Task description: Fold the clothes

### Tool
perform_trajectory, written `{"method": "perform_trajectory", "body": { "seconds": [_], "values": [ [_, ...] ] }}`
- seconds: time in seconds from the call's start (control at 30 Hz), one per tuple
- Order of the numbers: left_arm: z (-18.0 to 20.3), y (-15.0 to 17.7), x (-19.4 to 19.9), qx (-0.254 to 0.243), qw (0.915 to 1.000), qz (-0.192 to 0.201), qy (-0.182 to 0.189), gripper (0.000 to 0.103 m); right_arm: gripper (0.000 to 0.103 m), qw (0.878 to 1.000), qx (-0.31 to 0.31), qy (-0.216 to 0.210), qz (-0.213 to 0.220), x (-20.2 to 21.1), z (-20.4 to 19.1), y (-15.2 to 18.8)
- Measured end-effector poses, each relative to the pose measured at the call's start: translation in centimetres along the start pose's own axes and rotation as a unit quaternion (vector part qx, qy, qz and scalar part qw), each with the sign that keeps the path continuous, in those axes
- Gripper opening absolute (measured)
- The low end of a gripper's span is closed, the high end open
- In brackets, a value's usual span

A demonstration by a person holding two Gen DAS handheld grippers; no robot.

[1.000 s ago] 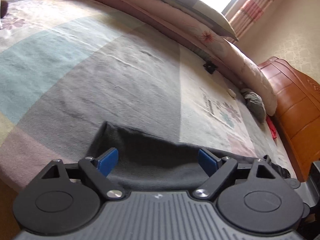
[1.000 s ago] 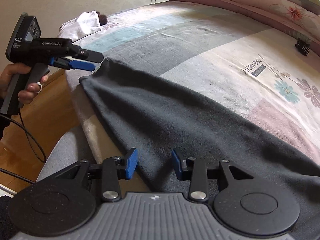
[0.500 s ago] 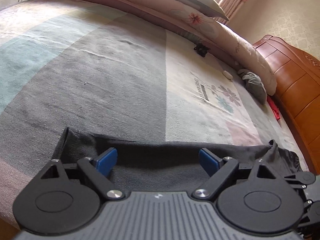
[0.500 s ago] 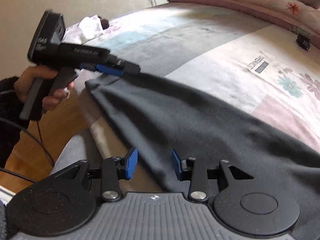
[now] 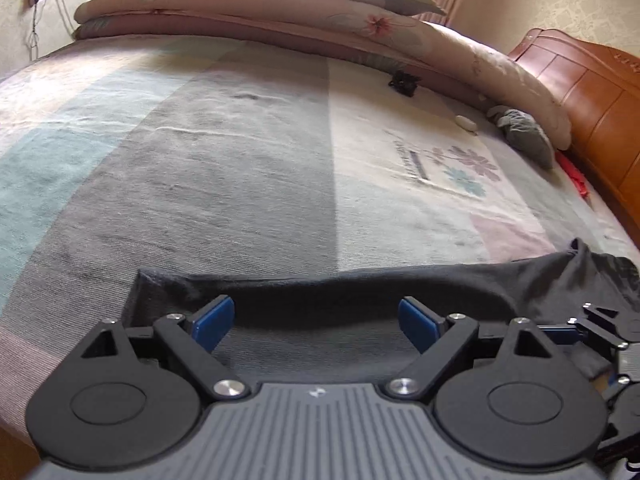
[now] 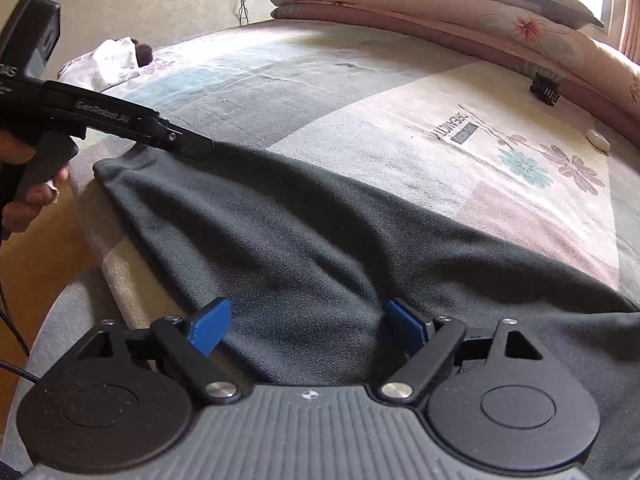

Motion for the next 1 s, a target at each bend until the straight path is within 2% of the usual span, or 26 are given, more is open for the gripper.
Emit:
{"method": "perform_trajectory", "body": {
  "seconds": [0.1,0.2,0.3,0.47,0.6,0.73,0.8,0.9,1.0],
  "values": [
    [2.2,0.8,1.9,-0.002,0.9983,0.018,0.055,0.091,0.1,1.0,0.002,0.004,-0.001,-0.1,-0.1,0.2],
    [2.8,2.3,2.1,0.017,0.9956,0.013,0.091,0.093,0.103,1.0,0.004,0.008,-0.004,0.0,-0.1,0.4],
    [1.7,4.2,0.9,0.053,0.996,-0.036,0.062,0.091,0.103,1.0,0.009,0.016,-0.011,0.5,0.0,0.6],
    [1.4,4.3,2.4,0.063,0.9948,-0.043,0.068,0.093,0.103,1.0,-0.01,0.028,0.009,3.0,1.8,0.7],
    [3.3,2.1,2.3,0.043,0.9939,-0.017,0.1,0.093,0.103,0.995,-0.052,0.089,0.02,3.3,5.5,0.1],
    [6.5,2.3,-0.3,0.01,0.9917,-0.04,0.122,0.093,0.103,0.989,-0.078,0.129,0.002,3.1,7.9,1.2],
    [6.8,3.7,-1.6,0.013,0.992,-0.07,0.104,0.092,0.103,0.987,-0.098,0.125,-0.003,3.2,8.5,2.1],
    [6.8,5.0,-0.4,0.038,0.9911,-0.068,0.108,0.095,0.103,0.985,-0.126,0.113,-0.003,3.4,9.3,3.3],
    [6.4,4.9,0.6,0.048,0.9887,-0.093,0.108,0.095,0.103,0.986,-0.124,0.114,0.002,3.3,9.2,3.4]
  ]
}}
Point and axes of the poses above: each gripper's, at about its wrist camera, not at the fingertips, and x roughly against the way its jaws point, z to its right, y to its underside, the point moved 7 cm from there along -x, roughly the way its jaws point, and after that the axes turned 5 degrees about -x, right-handed, at the moved point
